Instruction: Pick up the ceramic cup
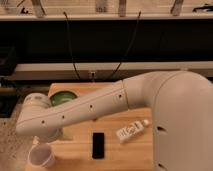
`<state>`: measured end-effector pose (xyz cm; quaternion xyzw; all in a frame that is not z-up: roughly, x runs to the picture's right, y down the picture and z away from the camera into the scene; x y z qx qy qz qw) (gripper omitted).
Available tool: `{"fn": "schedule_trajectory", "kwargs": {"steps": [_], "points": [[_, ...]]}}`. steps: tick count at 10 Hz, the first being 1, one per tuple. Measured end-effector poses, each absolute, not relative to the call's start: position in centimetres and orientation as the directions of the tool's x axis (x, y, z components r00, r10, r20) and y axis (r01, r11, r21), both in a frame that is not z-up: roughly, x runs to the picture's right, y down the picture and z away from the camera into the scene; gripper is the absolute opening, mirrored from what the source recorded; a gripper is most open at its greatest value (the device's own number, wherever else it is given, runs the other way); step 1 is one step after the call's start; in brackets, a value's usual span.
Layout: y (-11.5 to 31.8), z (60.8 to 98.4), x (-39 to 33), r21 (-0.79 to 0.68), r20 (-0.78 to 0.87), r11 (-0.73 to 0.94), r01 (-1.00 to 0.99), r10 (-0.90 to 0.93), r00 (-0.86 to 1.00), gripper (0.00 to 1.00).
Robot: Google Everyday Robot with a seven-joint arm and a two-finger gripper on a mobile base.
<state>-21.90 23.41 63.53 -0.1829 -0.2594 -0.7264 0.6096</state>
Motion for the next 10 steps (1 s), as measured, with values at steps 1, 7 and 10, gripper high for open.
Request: {"fn": "schedule_trajectory", "kwargs": {"steps": [1, 7, 10], "points": [[24.0, 63.0, -21.9, 0.167, 0.585, -0.135, 0.977, -0.784, -0.208, 0.80], [27.0, 63.3, -21.4, 0.200, 0.604, -0.152, 0.968, -0.759, -0.244, 0.80], [28.3, 64.2, -21.7, 0.206, 0.619, -0.154, 0.966, -0.745, -0.250, 0.80]]}}
